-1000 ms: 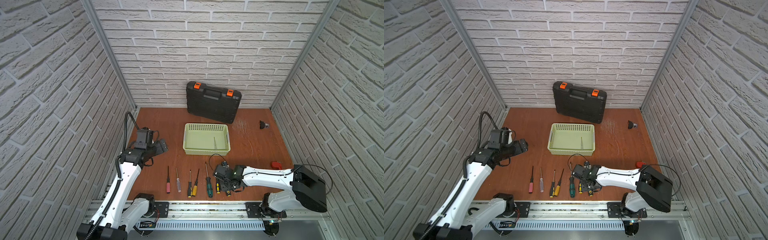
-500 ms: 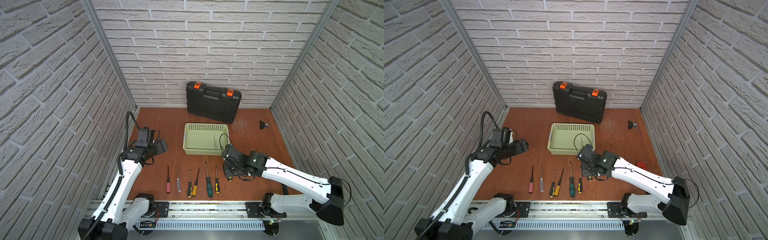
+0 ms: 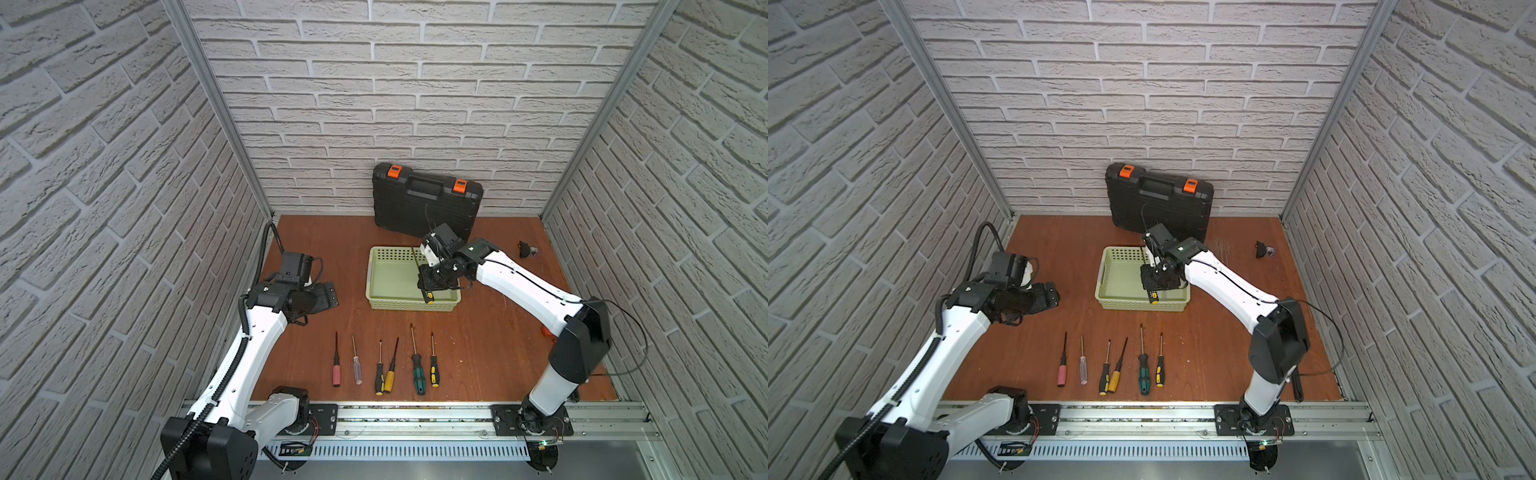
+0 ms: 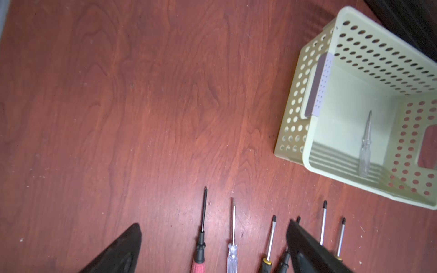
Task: Put the screwdriver in the bin
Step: Place the screwdriver into the bin.
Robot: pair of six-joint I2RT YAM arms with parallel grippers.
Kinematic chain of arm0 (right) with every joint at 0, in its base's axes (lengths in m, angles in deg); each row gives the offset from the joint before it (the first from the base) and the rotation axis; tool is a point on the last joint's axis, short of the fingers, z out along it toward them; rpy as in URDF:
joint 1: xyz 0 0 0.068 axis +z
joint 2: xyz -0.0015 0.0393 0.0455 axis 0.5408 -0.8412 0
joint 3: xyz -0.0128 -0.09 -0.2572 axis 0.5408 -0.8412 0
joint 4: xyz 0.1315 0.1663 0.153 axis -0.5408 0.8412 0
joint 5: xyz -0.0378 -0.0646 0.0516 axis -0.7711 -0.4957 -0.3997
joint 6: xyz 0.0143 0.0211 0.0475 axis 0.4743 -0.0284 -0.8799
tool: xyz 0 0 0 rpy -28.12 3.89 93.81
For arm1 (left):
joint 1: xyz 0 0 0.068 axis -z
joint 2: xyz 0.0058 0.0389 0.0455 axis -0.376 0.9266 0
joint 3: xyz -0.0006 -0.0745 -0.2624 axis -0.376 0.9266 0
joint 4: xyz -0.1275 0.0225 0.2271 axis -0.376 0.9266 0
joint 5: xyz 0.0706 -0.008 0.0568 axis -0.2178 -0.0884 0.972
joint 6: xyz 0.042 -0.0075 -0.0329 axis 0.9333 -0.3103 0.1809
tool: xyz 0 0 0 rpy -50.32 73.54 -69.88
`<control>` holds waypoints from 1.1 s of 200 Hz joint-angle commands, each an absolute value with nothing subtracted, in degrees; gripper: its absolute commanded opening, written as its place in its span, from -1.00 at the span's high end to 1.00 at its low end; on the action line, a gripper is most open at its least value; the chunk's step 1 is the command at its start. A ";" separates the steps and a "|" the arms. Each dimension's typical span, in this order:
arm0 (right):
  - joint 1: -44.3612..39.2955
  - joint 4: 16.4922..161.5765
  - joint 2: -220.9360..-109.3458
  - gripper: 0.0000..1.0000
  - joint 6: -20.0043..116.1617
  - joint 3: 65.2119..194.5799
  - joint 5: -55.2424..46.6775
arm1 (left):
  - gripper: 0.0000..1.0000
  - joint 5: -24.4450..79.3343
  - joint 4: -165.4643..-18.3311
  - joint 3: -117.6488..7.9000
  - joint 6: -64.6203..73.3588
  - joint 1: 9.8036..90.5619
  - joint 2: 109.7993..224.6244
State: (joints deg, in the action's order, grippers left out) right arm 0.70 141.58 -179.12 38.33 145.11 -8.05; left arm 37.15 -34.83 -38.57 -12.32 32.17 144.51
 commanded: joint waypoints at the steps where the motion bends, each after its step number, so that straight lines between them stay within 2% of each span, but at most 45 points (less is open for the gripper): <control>1: -0.97 140.23 -182.63 0.89 40.99 148.62 -2.23 | -0.90 35.47 -34.46 -36.20 -14.43 32.54 142.62; 86: -3.16 132.84 -185.42 0.89 36.38 143.25 -4.44 | -0.90 35.60 -36.94 -34.31 -13.96 32.73 141.74; 220: -5.45 132.28 -189.92 0.89 38.85 142.53 -6.20 | -0.91 37.15 -36.91 -33.07 -14.03 32.63 139.41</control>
State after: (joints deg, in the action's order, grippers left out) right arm -4.51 134.19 -188.37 37.61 143.29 -4.07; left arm 36.23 -35.99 -33.87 -14.05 32.39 140.67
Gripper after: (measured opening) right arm 0.273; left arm 0.954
